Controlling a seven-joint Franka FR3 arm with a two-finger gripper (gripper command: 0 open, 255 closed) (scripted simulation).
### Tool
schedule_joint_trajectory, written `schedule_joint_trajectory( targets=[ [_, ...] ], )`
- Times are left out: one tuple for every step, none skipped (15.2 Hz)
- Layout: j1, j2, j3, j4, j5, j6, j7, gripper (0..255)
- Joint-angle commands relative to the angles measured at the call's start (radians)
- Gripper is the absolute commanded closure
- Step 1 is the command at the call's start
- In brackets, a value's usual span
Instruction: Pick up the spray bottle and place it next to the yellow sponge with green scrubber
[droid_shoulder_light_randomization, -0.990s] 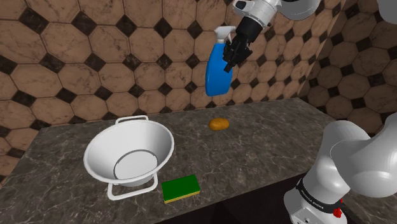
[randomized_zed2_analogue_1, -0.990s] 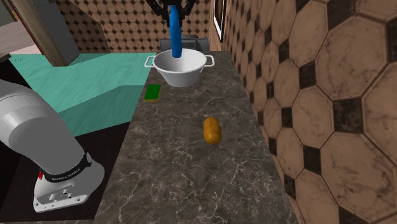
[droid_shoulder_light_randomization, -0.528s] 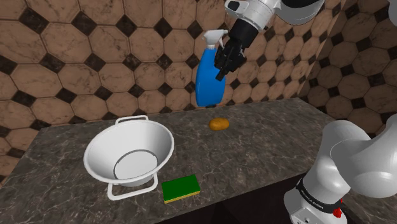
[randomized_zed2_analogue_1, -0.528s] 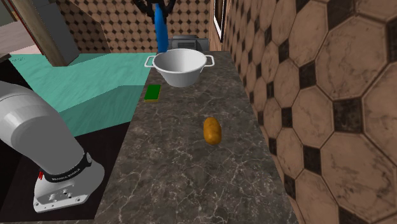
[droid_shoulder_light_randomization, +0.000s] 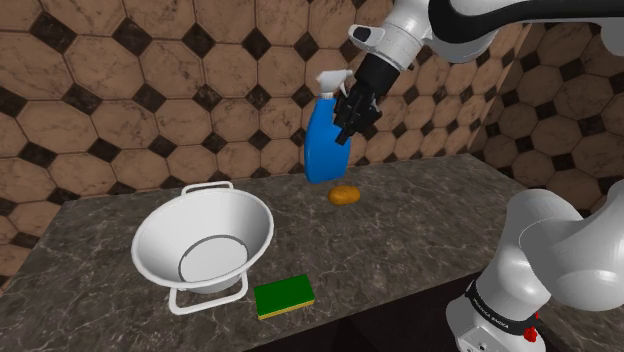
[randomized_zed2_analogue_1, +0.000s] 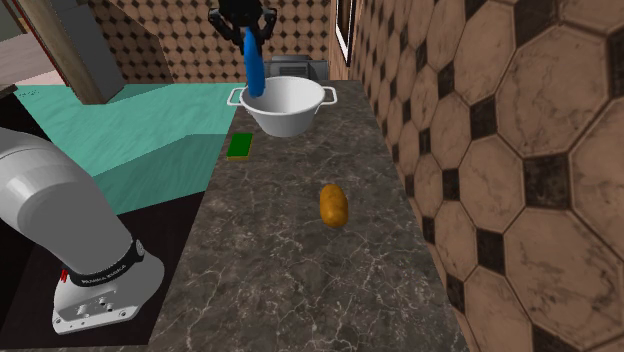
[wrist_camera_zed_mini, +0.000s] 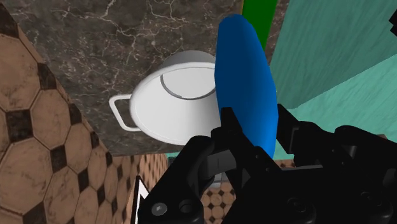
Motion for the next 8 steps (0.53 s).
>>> schedule_joint_trajectory(
  targets=[
    [0.001, 0.001, -0.002, -0.025, 0.003, 0.026, -0.009, 255],
    [0.001, 0.002, -0.003, -0.038, 0.005, 0.039, -0.014, 255],
    [0.001, 0.002, -0.004, -0.051, 0.007, 0.052, -0.018, 255],
    [0.002, 0.003, -0.005, -0.064, 0.009, 0.064, -0.023, 255],
    [0.002, 0.004, -0.006, -0.076, 0.01, 0.077, -0.027, 255],
    [0.003, 0.005, -0.007, -0.088, 0.013, 0.09, -0.032, 255],
    [0.004, 0.007, -0.008, -0.1, 0.015, 0.103, -0.037, 255],
    [0.004, 0.008, -0.009, -0.112, 0.017, 0.116, -0.041, 255]
  ],
)
